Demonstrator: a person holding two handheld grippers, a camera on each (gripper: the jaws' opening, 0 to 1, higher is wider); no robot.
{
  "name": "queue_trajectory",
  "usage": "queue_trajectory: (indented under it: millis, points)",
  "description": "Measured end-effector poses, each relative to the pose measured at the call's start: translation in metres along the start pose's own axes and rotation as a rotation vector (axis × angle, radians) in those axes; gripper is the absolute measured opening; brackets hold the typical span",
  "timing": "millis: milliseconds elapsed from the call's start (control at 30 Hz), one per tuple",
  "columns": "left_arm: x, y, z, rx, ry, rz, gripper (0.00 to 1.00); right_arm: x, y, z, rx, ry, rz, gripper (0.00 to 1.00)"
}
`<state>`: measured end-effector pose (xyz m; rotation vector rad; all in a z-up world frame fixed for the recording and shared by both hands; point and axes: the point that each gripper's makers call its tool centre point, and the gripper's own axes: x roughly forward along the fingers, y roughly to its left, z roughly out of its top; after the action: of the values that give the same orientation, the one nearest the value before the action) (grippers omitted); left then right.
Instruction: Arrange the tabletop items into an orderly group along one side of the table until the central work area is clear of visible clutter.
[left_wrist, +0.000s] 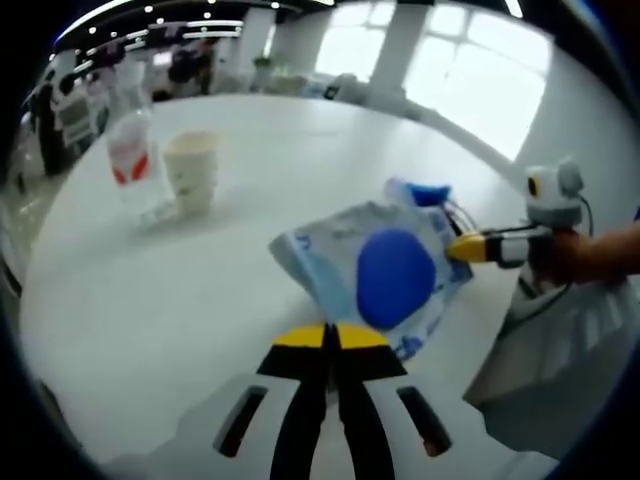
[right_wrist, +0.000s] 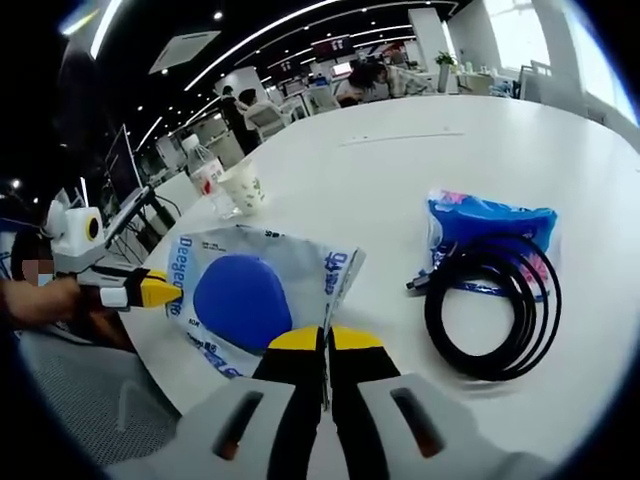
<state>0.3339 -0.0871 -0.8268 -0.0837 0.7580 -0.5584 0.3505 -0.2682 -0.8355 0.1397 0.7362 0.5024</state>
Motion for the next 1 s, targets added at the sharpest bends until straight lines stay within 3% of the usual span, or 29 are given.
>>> queue_trajectory:
  millis: [133,300,600,1000]
  points:
    - [-0.001,0.004,0.005,-0.053,-0.02,0.006,0.0,0.0,0.001,0.003,-0.009,-0.01,0.005,0.0]
    - [0.002,0.007,0.01,-0.054,-0.021,0.007,0.0,0.002,0.001,0.01,-0.023,-0.01,0.016,0.01]
    - [0.015,0.014,0.034,-0.07,-0.04,0.006,0.0,0.012,-0.01,0.04,-0.026,-0.035,0.008,0.0]
    - [0.037,0.024,0.061,-0.075,-0.039,-0.003,0.0,0.027,-0.027,0.063,-0.044,-0.038,0.0,0.01]
